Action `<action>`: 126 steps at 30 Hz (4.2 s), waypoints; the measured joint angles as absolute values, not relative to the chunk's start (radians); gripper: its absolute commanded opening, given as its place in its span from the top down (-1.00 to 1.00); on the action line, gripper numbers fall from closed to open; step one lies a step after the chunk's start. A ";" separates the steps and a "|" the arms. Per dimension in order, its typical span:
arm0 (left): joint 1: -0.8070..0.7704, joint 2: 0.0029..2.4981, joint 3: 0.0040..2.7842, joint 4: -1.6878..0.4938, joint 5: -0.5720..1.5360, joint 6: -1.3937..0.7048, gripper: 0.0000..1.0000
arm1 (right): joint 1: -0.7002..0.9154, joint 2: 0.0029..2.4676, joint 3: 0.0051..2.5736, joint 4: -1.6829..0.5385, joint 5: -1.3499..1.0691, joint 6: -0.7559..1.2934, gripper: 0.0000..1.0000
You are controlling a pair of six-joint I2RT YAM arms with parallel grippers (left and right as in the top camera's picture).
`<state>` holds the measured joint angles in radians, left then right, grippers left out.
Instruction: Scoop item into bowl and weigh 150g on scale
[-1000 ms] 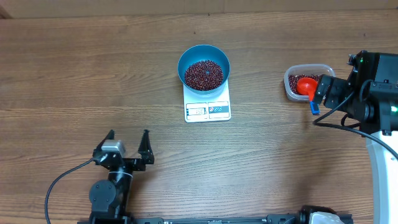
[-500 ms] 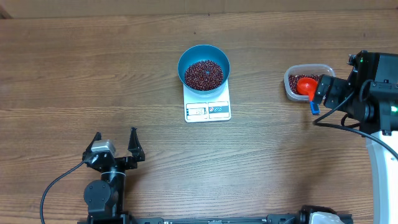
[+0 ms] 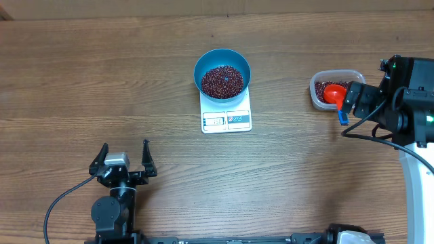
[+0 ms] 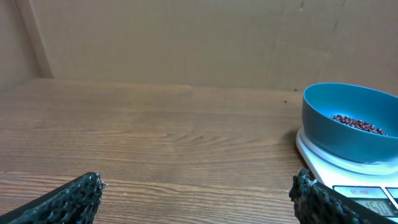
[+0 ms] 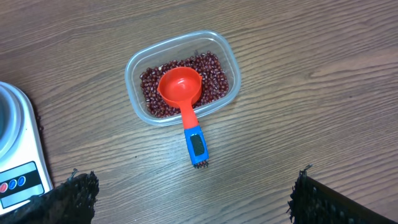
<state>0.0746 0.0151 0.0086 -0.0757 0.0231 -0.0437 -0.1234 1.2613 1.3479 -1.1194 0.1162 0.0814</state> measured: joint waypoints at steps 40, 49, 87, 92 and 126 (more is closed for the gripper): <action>0.075 0.015 0.009 -0.076 0.023 -0.041 -0.99 | -0.123 1.262 1.348 -1.119 0.116 0.081 -1.00; 0.075 0.015 0.009 -0.076 0.023 -0.041 -0.99 | -0.123 1.241 1.327 -0.972 0.096 0.081 -1.00; 0.075 0.015 0.009 -0.076 0.023 -0.041 -0.99 | -0.117 0.203 0.019 0.255 -0.002 0.080 -1.00; 0.075 0.015 0.009 -0.076 0.023 -0.041 -0.99 | -0.109 0.102 0.019 0.089 0.023 0.078 -1.00; 0.075 0.015 0.009 -0.076 0.023 -0.041 -0.99 | -0.011 0.015 0.019 -0.083 -0.049 -0.125 -1.00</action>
